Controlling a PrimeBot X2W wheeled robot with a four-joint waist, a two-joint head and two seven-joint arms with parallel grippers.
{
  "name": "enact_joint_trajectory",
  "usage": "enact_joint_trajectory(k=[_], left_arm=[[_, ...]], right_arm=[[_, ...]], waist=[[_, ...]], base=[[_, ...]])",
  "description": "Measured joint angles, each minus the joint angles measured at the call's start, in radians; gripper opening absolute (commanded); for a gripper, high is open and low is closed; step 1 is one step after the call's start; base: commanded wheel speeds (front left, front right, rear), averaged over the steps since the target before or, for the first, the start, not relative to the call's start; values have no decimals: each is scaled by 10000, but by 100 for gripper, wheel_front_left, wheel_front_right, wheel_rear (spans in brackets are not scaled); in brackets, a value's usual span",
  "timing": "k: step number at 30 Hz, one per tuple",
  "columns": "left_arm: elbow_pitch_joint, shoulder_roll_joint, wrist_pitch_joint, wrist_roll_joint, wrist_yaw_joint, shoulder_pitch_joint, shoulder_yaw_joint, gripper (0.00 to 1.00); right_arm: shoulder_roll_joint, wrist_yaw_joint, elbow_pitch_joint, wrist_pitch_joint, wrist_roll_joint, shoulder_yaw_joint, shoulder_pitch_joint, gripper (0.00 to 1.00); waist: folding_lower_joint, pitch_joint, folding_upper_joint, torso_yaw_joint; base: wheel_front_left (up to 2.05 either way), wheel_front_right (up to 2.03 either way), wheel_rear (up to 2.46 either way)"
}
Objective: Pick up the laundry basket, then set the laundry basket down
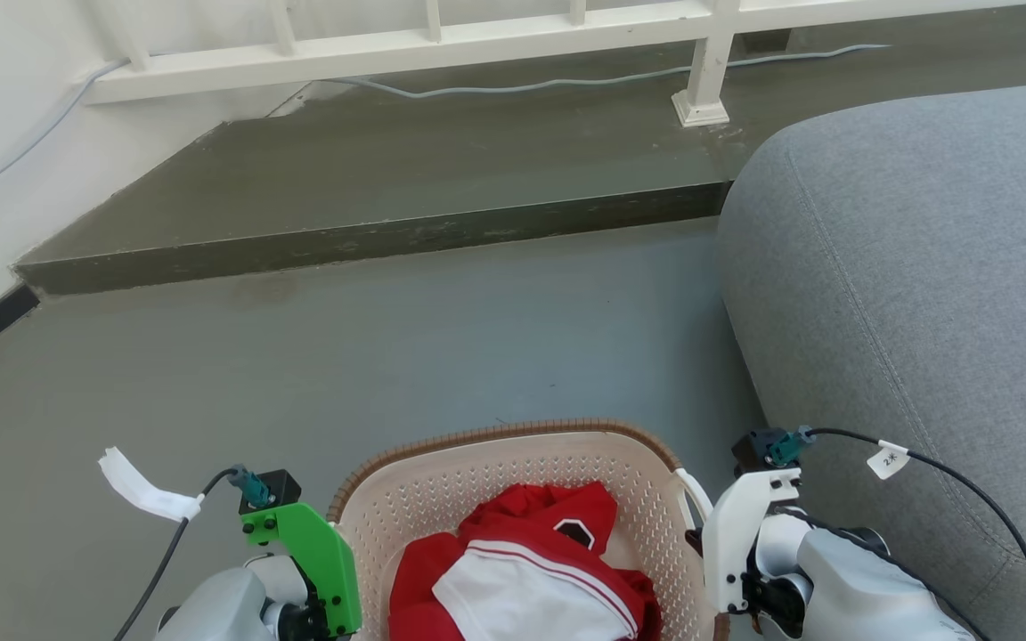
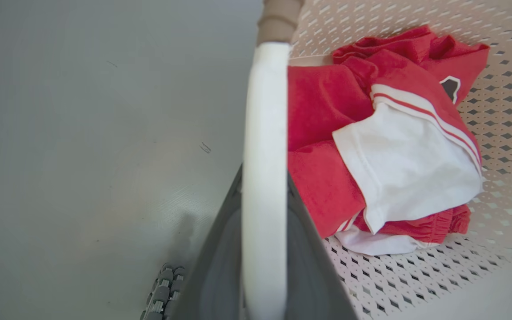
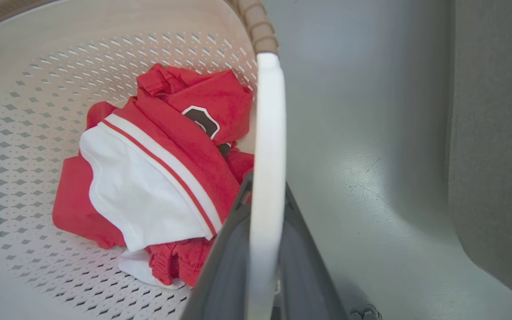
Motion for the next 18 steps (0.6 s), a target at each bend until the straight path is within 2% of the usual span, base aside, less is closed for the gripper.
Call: enact_joint_trajectory(k=[18], left_arm=[[-40, 15, -171, -121, 0, 0, -105, 0]], right_arm=[[-42, -105, -63, 84, 190, 240, -3, 0]], waist=[[0, 64, 0, 26]], base=[[0, 0, 0]])
